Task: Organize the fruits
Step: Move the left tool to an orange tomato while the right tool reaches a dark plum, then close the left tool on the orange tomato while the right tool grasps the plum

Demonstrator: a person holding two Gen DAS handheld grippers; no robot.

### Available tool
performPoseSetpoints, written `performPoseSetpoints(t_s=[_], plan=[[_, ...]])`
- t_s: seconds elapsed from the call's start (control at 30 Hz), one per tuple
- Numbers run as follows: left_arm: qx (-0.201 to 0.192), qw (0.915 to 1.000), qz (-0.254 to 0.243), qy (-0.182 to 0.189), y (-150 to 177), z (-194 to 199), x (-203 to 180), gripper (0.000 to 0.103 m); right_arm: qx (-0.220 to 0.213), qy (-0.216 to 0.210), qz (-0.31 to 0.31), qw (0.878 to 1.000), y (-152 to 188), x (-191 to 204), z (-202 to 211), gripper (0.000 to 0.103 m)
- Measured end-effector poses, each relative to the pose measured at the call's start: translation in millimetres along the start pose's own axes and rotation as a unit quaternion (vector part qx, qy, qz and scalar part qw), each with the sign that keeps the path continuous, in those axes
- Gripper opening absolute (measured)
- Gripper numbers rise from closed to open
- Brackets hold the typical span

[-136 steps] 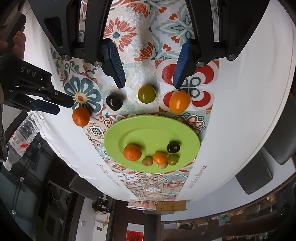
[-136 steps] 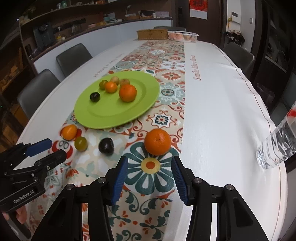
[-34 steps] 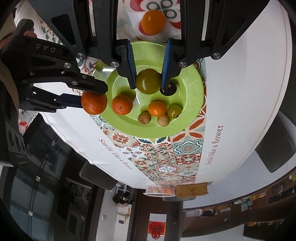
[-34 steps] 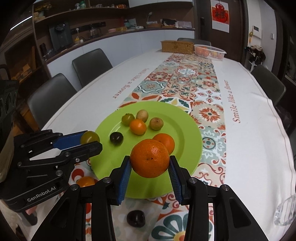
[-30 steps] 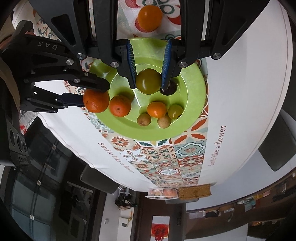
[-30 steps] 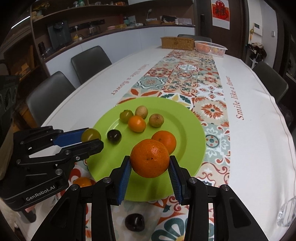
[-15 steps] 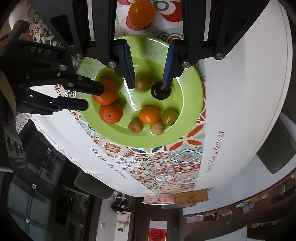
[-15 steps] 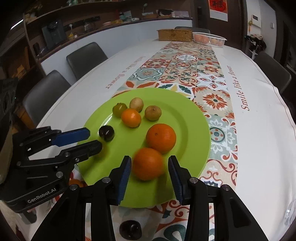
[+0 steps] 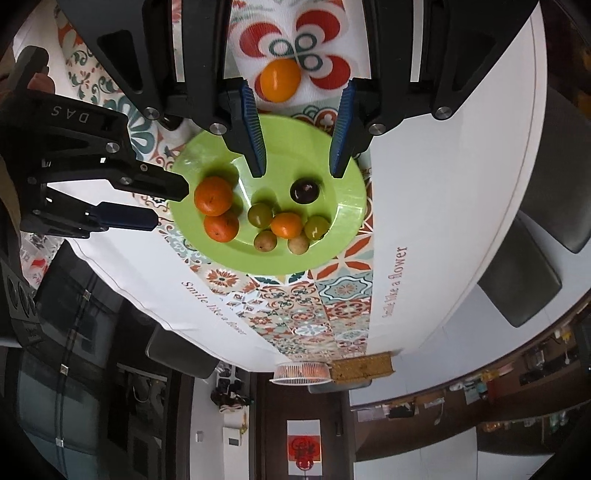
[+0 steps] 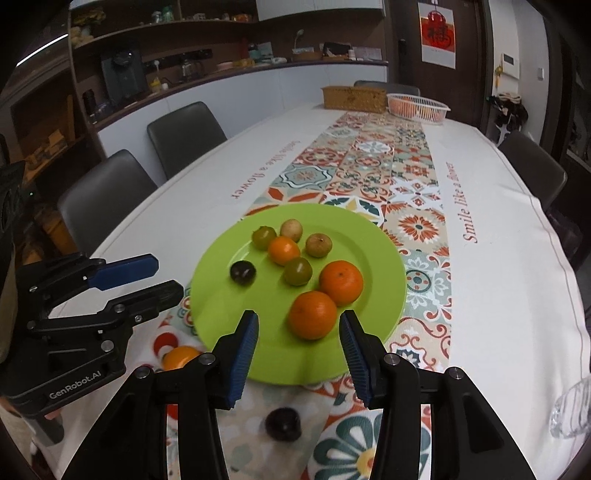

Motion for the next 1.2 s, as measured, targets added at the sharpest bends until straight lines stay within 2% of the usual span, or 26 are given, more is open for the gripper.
performPoseSetpoints(t_s=[0.23, 0.43, 0.7, 0.97, 1.2], plan=[[-0.013, 0.9999, -0.005, -0.003, 5.4, 27.5, -5.5, 0.042, -0.012, 0.008, 0.004, 1.0, 9.4, 8.6, 26.3, 0.047], [-0.006, 0.9999, -0.008, -0.006, 19.8, 35.5, -8.7, 0.051, -0.006, 0.013, 0.0, 1.0, 22.6, 11.2, 33.2, 0.047], [0.016, 0.9999, 0.003, 0.0, 40.2, 27.2, -9.2, 0.059, 0.016, 0.019, -0.013, 1.0, 40.9, 11.6, 24.5, 0.047], [0.051, 0.9986, 0.007, 0.01, 60.8, 6.1, -10.2, 0.059, 0.047, 0.034, -0.023, 0.998, 61.9, 5.8, 9.5, 0.047], [0.066, 0.9977, 0.001, 0.019, 66.9, -9.4, -11.2, 0.059, 0.065, 0.041, -0.026, 0.997, 72.1, 3.9, -2.3, 0.047]])
Point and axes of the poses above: each gripper's, at about its wrist camera, not at the fingertips, and z roughly against the way its jaws point, x to its left, y to its underside, the point moved 3 cm from there along -z, roughly the way its jaws point, and after that the axes turned 5 degrees about -z, right-handed, at the moved point
